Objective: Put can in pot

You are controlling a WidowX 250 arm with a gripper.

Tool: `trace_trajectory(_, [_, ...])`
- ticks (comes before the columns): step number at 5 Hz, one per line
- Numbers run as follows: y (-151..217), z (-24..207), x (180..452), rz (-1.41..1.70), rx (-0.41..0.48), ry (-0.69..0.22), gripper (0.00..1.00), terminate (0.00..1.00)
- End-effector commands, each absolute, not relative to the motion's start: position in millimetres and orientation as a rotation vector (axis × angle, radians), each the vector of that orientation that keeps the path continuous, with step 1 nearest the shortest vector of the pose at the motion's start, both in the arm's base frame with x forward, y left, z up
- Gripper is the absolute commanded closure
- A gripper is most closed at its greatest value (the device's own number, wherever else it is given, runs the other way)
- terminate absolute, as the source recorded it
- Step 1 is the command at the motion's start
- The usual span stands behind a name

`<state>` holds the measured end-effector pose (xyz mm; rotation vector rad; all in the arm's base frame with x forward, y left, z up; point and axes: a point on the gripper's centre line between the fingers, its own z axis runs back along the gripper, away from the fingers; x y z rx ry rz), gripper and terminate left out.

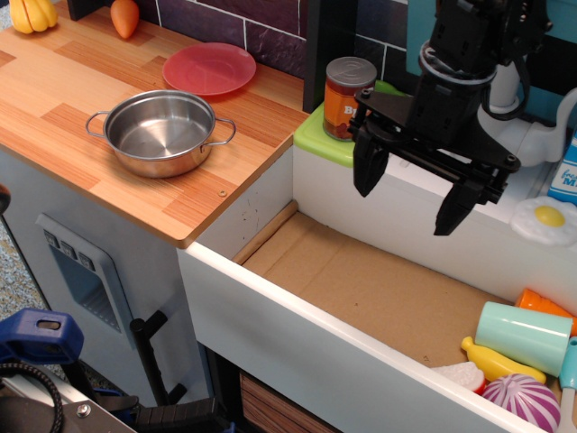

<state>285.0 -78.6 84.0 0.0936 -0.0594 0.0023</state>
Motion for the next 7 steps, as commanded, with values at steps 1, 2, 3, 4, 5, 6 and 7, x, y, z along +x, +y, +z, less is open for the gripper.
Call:
trace_trajectory(1, [-79,84,285,0.002,0.094,-0.059,0.0,0.0])
trace_trajectory(2, [-57,84,290,0.016,0.106,-0.109,0.0,0.0])
trace_trajectory(3, [-38,81,297,-0.003,0.12,-0.17,0.0,0.0])
trace_trajectory(4, [-16,87,314,-0.05,0.136,-0.258,0.0,0.0])
trace_trajectory(5, [-4,86,325,-0.022,0.177,-0.366,0.0,0.0])
trace_trajectory(6, [9,83,331,0.003,0.172,-0.439,0.0,0.0])
trace_trajectory(7, [16,80,337,0.028,0.136,-0.477,0.0,0.0])
